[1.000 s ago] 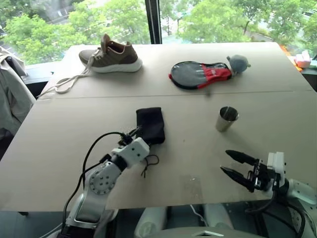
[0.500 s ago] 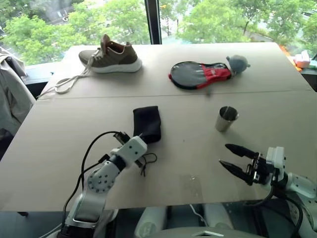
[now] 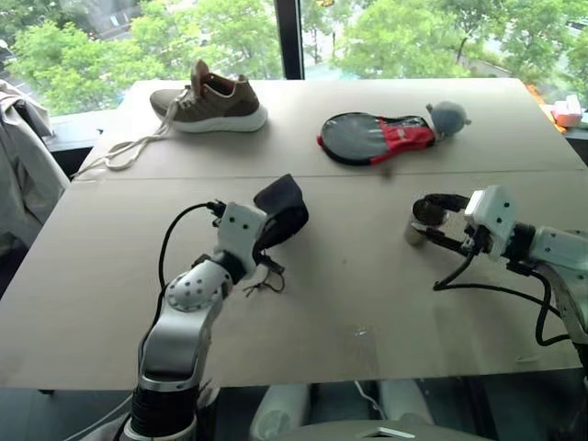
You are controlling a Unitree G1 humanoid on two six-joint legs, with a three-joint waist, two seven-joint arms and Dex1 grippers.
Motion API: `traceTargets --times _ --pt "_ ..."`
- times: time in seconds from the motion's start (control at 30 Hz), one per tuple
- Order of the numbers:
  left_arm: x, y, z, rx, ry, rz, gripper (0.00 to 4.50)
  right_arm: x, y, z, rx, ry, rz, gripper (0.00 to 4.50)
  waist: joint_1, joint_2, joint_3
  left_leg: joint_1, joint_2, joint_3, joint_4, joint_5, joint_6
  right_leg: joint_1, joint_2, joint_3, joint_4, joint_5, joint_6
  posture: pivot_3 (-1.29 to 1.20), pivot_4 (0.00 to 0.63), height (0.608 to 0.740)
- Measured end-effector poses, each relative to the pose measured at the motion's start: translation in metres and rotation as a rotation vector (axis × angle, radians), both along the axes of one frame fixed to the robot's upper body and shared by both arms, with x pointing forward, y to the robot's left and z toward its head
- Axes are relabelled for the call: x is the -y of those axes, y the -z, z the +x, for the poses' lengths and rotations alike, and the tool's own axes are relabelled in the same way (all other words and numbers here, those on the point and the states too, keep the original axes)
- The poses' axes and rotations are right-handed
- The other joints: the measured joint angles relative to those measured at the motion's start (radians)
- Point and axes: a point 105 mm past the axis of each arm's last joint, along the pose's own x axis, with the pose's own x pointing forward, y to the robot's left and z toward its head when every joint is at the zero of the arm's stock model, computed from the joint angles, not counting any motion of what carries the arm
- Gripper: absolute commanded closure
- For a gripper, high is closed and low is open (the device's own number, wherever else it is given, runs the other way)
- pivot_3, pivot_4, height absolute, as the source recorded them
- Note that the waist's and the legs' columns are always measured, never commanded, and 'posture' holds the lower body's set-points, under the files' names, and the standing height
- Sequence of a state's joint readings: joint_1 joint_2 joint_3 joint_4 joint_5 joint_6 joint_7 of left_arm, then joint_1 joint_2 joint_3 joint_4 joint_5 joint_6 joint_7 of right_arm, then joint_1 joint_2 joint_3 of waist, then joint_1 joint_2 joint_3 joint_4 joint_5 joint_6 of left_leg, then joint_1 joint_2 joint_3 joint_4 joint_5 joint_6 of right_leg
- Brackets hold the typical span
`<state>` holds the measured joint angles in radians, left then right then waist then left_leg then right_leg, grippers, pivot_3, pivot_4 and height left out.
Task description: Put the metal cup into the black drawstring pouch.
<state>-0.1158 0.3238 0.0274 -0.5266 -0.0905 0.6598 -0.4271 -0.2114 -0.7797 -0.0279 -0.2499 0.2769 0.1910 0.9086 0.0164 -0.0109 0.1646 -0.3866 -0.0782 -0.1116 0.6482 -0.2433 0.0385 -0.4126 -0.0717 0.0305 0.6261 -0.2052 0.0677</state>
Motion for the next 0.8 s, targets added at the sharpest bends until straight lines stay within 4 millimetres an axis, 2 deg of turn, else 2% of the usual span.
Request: traceTargets --times 0.1,0.2,0.3,0.43,0.63,0.7,0.77,0.8 --pt "0.004 -0.007 0.004 -0.030 0.004 -0.042 4.45 0.004 0.014 -0.001 -0.055 -0.003 -0.095 1.73 -0.002 0.000 0.000 0.000 0.000 0.000 0.000 0.000 0.000 0.000 0.000 0.000 0.000 0.000 0.000 0.00 0.150 0.736" --pt "0.009 -0.013 0.006 -0.045 0.015 -0.059 4.45 0.009 0.017 0.003 -0.050 0.034 -0.162 1.73 -0.004 0.000 0.000 0.001 0.001 0.000 0.001 0.000 0.000 0.001 0.001 0.000 0.000 0.000 0.000 0.00 0.150 0.736" --pt "0.011 -0.016 0.008 -0.060 0.021 -0.065 4.50 0.017 0.026 0.005 -0.075 0.069 -0.203 2.57 -0.003 0.000 0.000 0.001 0.001 0.000 0.001 0.000 0.000 0.001 0.001 0.000 0.001 0.000 0.000 0.00 0.150 0.736" --pt "0.014 -0.023 0.010 -0.060 0.044 -0.089 4.50 0.021 0.027 0.004 -0.077 0.078 -0.226 4.38 -0.002 -0.001 0.000 0.000 0.000 0.000 0.001 0.002 -0.003 0.001 0.000 0.000 0.001 0.000 0.000 0.00 0.150 0.736" --pt "0.014 -0.023 0.014 -0.104 0.056 -0.135 4.50 0.022 0.029 0.003 -0.086 0.083 -0.222 4.47 -0.002 -0.001 0.000 0.000 0.000 0.000 0.001 0.002 -0.004 0.001 0.000 0.000 0.000 0.000 0.000 0.00 0.150 0.736" --pt "0.015 -0.024 0.016 -0.125 0.063 -0.175 4.50 0.017 0.024 0.005 -0.076 0.082 -0.188 4.47 -0.003 -0.001 0.001 0.000 0.000 0.000 0.001 0.002 -0.004 0.001 0.000 0.000 0.000 0.000 0.000 0.00 0.150 0.736" --pt "0.016 -0.026 0.019 -0.156 0.057 -0.235 4.50 0.000 0.005 0.013 -0.002 0.062 -0.111 4.47 -0.008 -0.001 0.001 0.001 0.001 0.000 0.001 0.002 -0.004 0.000 0.001 0.001 0.001 0.000 0.000 0.00 0.150 0.736" --pt "0.020 -0.027 0.020 -0.174 0.066 -0.266 4.50 -0.017 -0.012 0.015 0.061 0.026 -0.052 4.47 -0.011 -0.001 0.001 0.001 0.001 0.000 0.001 0.002 -0.004 0.000 0.002 0.000 0.001 0.000 0.000 0.00 0.150 0.736"
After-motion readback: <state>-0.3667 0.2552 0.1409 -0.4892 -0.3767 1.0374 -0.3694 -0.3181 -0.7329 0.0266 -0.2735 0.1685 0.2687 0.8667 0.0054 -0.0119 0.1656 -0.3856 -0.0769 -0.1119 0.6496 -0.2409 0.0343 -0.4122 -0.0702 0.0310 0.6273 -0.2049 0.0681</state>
